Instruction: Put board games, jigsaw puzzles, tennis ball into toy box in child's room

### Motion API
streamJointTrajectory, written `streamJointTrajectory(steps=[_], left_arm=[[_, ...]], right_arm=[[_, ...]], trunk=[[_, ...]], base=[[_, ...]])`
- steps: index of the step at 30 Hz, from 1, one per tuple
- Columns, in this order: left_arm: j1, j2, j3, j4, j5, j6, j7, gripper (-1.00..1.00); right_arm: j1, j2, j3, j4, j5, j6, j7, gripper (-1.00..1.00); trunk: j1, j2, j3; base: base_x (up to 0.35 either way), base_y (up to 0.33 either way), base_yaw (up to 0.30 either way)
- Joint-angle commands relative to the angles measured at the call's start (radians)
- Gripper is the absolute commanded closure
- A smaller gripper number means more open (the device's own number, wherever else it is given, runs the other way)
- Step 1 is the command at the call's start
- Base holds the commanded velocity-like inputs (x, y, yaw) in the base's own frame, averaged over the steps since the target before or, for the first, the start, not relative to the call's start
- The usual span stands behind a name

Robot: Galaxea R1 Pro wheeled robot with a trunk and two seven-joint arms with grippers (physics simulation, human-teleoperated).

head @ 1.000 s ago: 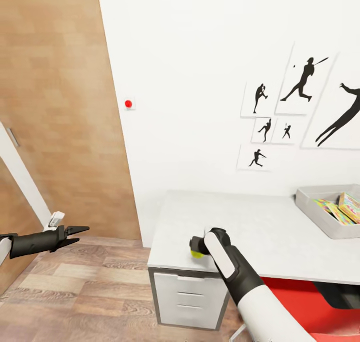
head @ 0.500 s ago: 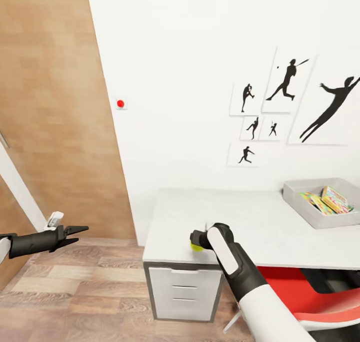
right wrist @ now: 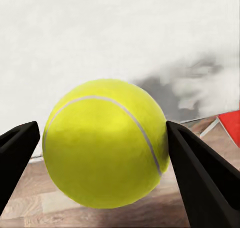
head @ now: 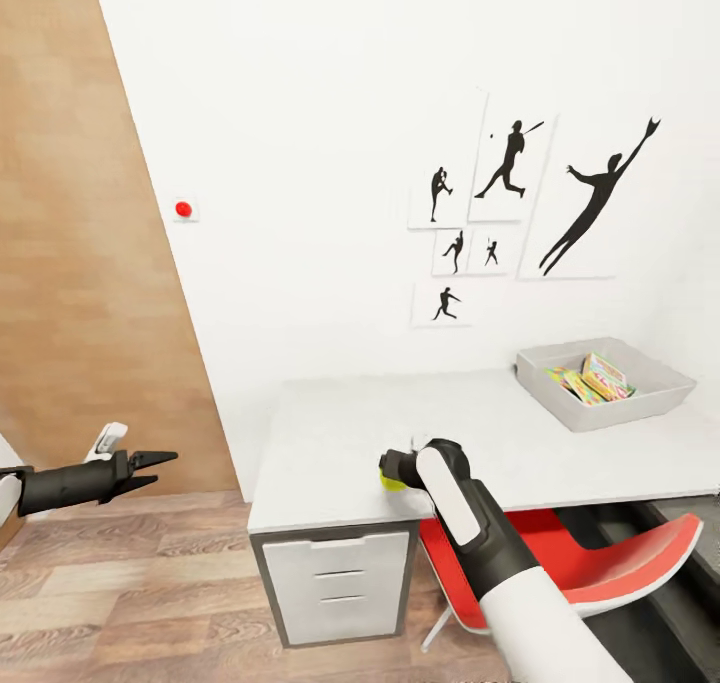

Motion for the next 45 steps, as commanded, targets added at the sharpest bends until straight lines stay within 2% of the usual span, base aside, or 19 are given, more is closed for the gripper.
streamJointTrajectory(steps=[1, 6, 12, 20, 30, 40, 45], left_arm=[[-0.001, 0.000, 0.001, 0.000, -0.003, 0.003, -0.005, -1.00], [-0.001, 0.000, 0.001, 0.000, -0.004, 0.003, -0.005, -1.00], [-0.001, 0.000, 0.001, 0.000, -0.004, 0.003, -0.005, -1.00], [-0.001, 0.001, 0.001, 0.000, -0.003, 0.003, -0.006, -1.00], [-0.001, 0.002, 0.001, 0.000, -0.003, 0.003, -0.008, -1.00], [-0.001, 0.000, -0.002, 0.000, -0.004, 0.002, -0.005, -1.00], [0.000, 0.000, -0.002, 0.000, -0.004, 0.001, -0.005, -1.00]], right_arm=[[-0.002, -0.001, 0.002, -0.029, -0.010, 0.003, -0.010, 1.00], [0.014, -0.002, 0.004, -0.108, -0.010, 0.021, -0.012, 1.00], [0.018, -0.001, 0.027, -0.118, -0.009, 0.025, -0.011, 1.00], [0.019, 0.000, 0.031, -0.172, -0.010, 0.025, -0.011, 1.00], [0.020, 0.000, 0.032, -0.182, -0.010, 0.026, -0.011, 1.00], [0.020, 0.000, 0.033, -0.182, -0.010, 0.023, -0.011, 1.00], [0.020, -0.001, 0.032, -0.182, -0.009, 0.017, -0.010, 1.00]], trunk=[[0.001, -0.002, -0.002], [0.001, -0.002, -0.002], [0.001, -0.002, -0.002], [0.001, -0.002, -0.002], [0.001, -0.002, -0.002], [0.001, -0.002, -0.002], [0.001, -0.002, -0.003]], base=[[0.000, 0.000, -0.088], [0.000, 0.000, -0.029], [0.000, 0.000, -0.002], [0.000, 0.000, 0.000], [0.000, 0.000, -0.023], [0.000, -0.007, -0.234], [0.000, -0.217, -0.067]])
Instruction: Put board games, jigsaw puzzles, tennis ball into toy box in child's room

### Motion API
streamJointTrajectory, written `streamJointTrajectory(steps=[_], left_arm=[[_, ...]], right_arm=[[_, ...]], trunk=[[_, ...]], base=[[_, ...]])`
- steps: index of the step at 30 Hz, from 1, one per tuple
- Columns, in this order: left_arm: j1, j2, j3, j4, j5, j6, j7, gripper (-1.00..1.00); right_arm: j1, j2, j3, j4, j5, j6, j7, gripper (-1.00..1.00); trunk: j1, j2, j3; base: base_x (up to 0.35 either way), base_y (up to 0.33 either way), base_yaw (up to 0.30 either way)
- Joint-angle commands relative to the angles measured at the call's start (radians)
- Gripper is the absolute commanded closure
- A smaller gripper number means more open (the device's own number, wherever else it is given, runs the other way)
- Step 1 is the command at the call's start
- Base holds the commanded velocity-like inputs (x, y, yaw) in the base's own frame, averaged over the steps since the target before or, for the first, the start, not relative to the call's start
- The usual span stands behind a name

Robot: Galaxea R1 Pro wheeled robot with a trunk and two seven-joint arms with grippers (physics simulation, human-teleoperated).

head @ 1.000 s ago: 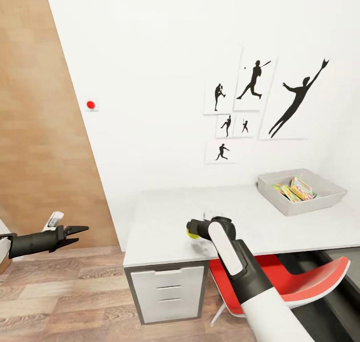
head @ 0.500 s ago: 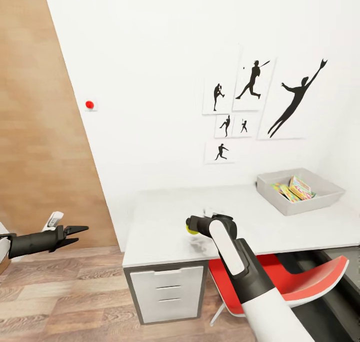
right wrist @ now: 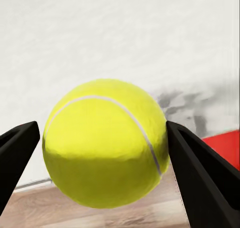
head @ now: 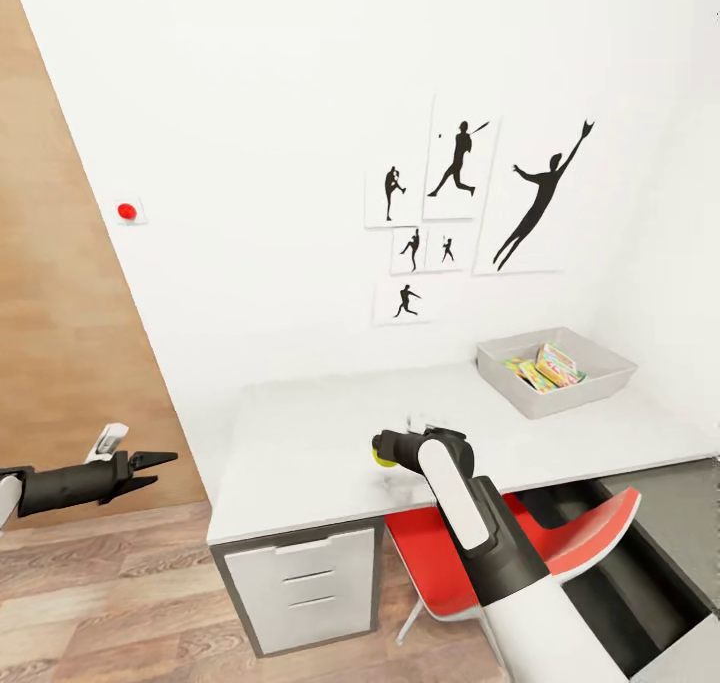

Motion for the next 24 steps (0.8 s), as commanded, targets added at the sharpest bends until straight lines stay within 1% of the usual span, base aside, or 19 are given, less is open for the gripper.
streamJointTrajectory(steps=[1, 8, 11, 19, 24], left_arm=[[-0.001, 0.000, 0.001, 0.000, -0.004, 0.003, -0.005, -1.00], [-0.001, -0.001, 0.001, 0.000, -0.004, -0.012, -0.005, -1.00], [-0.001, -0.001, 0.001, 0.000, -0.004, -0.013, -0.005, -1.00], [-0.001, -0.001, 0.001, 0.000, -0.004, -0.015, -0.005, -1.00], [-0.001, -0.001, 0.001, 0.000, -0.004, -0.014, -0.005, -1.00]], right_arm=[[-0.001, 0.000, 0.001, -0.001, -0.010, 0.000, -0.010, 1.00], [-0.001, -0.002, -0.001, -0.002, -0.009, 0.000, -0.011, 1.00], [-0.001, -0.002, -0.002, -0.004, -0.009, 0.003, -0.011, 1.00], [-0.001, -0.002, -0.002, -0.015, -0.009, 0.001, -0.011, 1.00], [-0.001, -0.002, -0.002, -0.015, -0.010, 0.000, -0.011, 1.00]], trunk=[[0.001, -0.002, -0.003], [0.001, -0.002, -0.005], [0.001, -0.002, -0.005], [0.001, -0.002, -0.005], [0.001, -0.002, -0.005]], base=[[0.000, -0.280, -0.015], [0.000, -0.273, -0.004], [0.000, -0.091, 0.000], [0.000, -0.017, 0.000], [0.000, -0.212, 0.000]])
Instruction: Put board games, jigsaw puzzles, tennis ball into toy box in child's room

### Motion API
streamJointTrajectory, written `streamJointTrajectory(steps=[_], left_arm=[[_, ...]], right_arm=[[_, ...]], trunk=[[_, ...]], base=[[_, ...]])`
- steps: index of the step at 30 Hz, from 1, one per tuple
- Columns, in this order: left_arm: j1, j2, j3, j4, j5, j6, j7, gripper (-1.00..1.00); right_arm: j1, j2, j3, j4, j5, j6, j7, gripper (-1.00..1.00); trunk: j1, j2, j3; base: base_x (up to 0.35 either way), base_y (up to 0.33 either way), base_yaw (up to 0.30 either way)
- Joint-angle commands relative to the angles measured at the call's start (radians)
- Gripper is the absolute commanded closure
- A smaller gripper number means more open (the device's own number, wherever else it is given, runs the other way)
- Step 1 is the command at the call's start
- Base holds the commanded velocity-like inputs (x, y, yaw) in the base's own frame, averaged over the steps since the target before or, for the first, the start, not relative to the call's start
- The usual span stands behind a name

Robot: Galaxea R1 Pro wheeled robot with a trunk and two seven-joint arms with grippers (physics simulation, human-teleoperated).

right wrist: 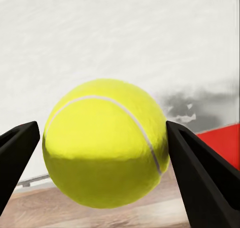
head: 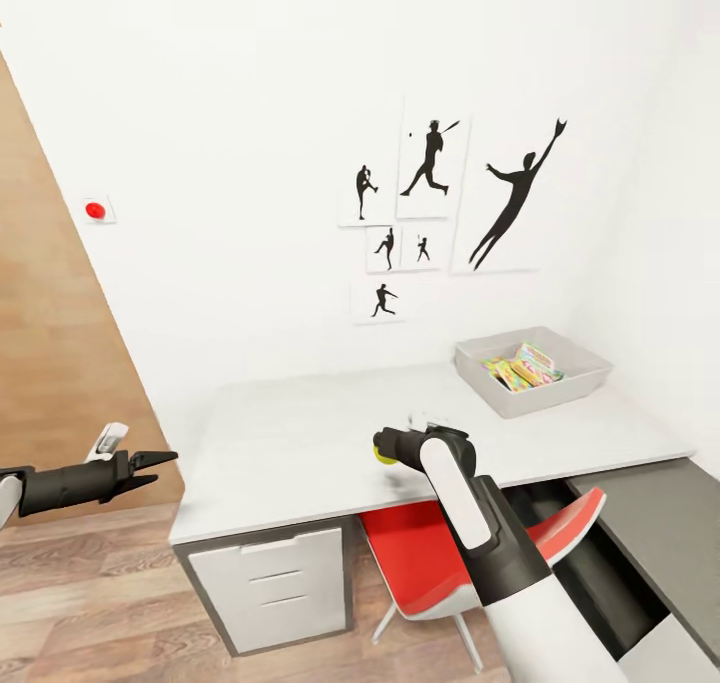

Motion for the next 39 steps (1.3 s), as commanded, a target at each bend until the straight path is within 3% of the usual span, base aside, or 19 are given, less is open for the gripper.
streamJointTrajectory(steps=[1, 18, 32, 39], left_arm=[[-0.001, 0.000, 0.001, 0.000, -0.003, 0.004, -0.005, -1.00], [-0.001, 0.000, 0.001, 0.000, -0.003, 0.002, -0.004, -1.00], [-0.001, 0.000, 0.001, 0.000, -0.004, -0.009, -0.004, -1.00], [-0.001, 0.001, 0.001, 0.000, -0.004, -0.009, -0.005, -1.00]], right_arm=[[-0.001, 0.000, 0.001, -0.001, -0.009, 0.001, -0.010, 1.00], [0.011, -0.001, -0.001, -0.002, -0.009, 0.002, -0.010, 1.00], [0.011, 0.000, -0.002, -0.005, -0.010, 0.006, -0.009, 1.00], [0.011, 0.000, 0.002, -0.014, -0.010, 0.006, -0.009, 1.00]], trunk=[[0.001, -0.002, -0.002], [0.001, -0.002, -0.002], [0.001, -0.002, -0.009], [0.001, -0.002, -0.009]], base=[[0.000, -0.117, 0.000], [0.011, -0.113, 0.000], [0.226, -0.079, -0.063], [0.094, -0.001, -0.236]])
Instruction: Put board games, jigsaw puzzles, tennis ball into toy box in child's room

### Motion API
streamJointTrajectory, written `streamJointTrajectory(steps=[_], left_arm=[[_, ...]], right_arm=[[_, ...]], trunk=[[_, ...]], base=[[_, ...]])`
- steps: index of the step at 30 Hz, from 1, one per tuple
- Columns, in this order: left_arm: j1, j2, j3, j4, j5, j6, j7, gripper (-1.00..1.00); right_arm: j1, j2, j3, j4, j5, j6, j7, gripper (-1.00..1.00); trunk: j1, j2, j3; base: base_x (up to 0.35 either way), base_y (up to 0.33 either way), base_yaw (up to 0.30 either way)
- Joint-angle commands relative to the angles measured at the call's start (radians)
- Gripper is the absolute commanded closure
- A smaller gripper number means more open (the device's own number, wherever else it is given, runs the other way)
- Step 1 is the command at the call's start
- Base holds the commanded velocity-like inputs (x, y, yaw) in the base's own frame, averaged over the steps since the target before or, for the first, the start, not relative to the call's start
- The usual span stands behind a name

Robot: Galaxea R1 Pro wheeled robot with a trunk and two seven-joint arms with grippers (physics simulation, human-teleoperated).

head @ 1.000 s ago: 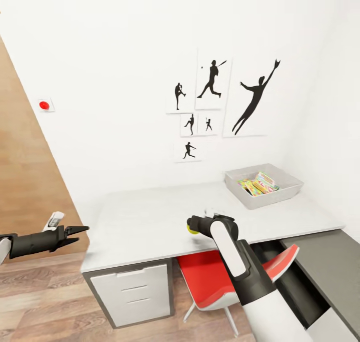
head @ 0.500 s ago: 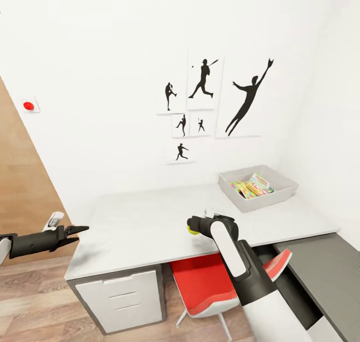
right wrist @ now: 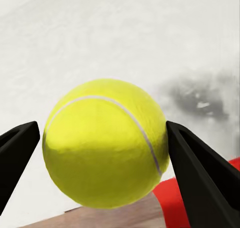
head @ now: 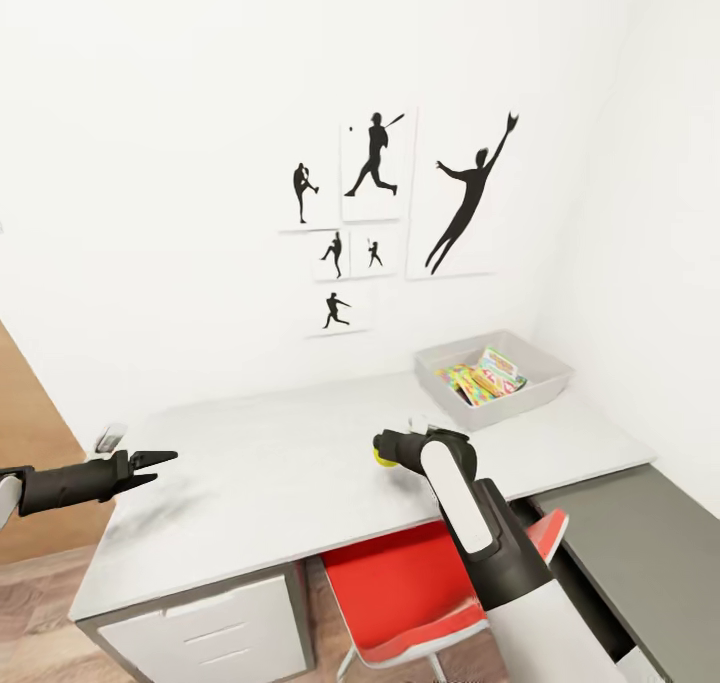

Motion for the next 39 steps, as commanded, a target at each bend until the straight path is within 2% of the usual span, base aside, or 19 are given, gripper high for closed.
streamJointTrajectory(steps=[1, 7, 14, 16, 17, 19, 22, 24, 25, 29, 30, 32, 35, 39], left_arm=[[-0.001, 0.000, 0.001, 0.000, -0.002, 0.004, -0.004, -1.00], [-0.001, 0.000, 0.001, 0.000, -0.002, 0.003, -0.004, -1.00], [-0.001, -0.002, 0.001, 0.001, -0.002, 0.002, -0.003, -1.00], [-0.001, -0.002, 0.000, 0.000, -0.002, 0.002, -0.004, -1.00], [-0.001, -0.002, 0.000, 0.000, -0.001, 0.002, -0.004, -1.00], [-0.001, -0.003, 0.000, 0.000, -0.001, 0.003, -0.004, -1.00], [-0.001, -0.002, 0.001, 0.000, -0.001, 0.003, -0.004, -1.00], [-0.001, -0.002, 0.001, 0.000, -0.001, 0.003, -0.004, -1.00], [-0.001, -0.002, 0.001, 0.001, -0.002, 0.003, -0.004, -1.00], [-0.001, -0.003, 0.000, 0.001, -0.001, 0.003, -0.003, -1.00], [-0.001, -0.003, 0.000, 0.001, -0.002, 0.003, -0.003, -1.00], [-0.001, -0.003, 0.000, 0.001, -0.002, 0.002, -0.003, -1.00], [-0.001, -0.003, 0.000, 0.001, -0.003, 0.002, -0.003, -1.00], [-0.001, -0.003, 0.000, 0.001, -0.002, 0.002, -0.003, -1.00]], right_arm=[[-0.001, 0.000, 0.001, -0.001, -0.010, 0.001, -0.010, 1.00], [-0.001, 0.000, 0.003, -0.001, -0.010, 0.000, -0.010, 1.00], [-0.001, 0.007, 0.003, -0.038, -0.012, 0.006, -0.008, 1.00], [-0.005, 0.012, 0.002, -0.046, -0.013, 0.032, -0.006, 1.00], [-0.015, 0.012, 0.001, -0.053, -0.012, 0.069, -0.006, 1.00], [-0.089, 0.012, -0.016, -0.070, -0.011, 0.154, -0.007, 1.00], [-0.247, 0.012, -0.113, -0.022, -0.014, 0.201, -0.010, 1.00], [-0.369, 0.012, -0.184, 0.105, -0.017, 0.212, -0.012, 1.00], [-0.459, 0.012, -0.223, 0.231, -0.017, 0.212, -0.012, 1.00], [-0.634, 0.012, -0.266, 0.525, -0.016, 0.212, -0.016, 1.00], [-0.665, 0.010, -0.274, 0.578, -0.016, 0.211, -0.015, 1.00], [-0.698, -0.017, -0.296, 0.640, -0.017, 0.210, -0.011, 1.00], [-0.716, -0.037, -0.329, 0.673, -0.016, 0.212, -0.011, 1.00], [-0.718, -0.043, -0.336, 0.683, -0.006, 0.212, -0.015, 1.00]], trunk=[[0.001, -0.002, -0.002], [0.001, -0.002, -0.002], [0.001, -0.002, -0.002], [0.001, -0.002, -0.002], [0.001, -0.002, -0.002], [0.001, -0.002, -0.002], [0.001, -0.002, -0.002], [0.001, -0.002, -0.002], [0.001, -0.002, -0.002], [0.001, -0.002, -0.002], [0.001, -0.002, -0.002], [0.001, -0.002, -0.002], [0.001, -0.002, -0.002], [0.001, -0.002, -0.002]], base=[[0.002, 0.000, -0.286], [0.074, -0.047, -0.231], [0.075, -0.069, -0.031], [0.008, -0.008, -0.003], [0.004, -0.004, -0.001], [0.002, -0.002, -0.001], [0.000, 0.000, 0.000], [0.000, 0.000, 0.000], [0.000, 0.000, 0.000], [0.000, 0.000, 0.000], [0.000, 0.000, 0.000], [0.002, 0.000, 0.000], [0.057, -0.009, 0.000], [0.060, -0.040, 0.000]])
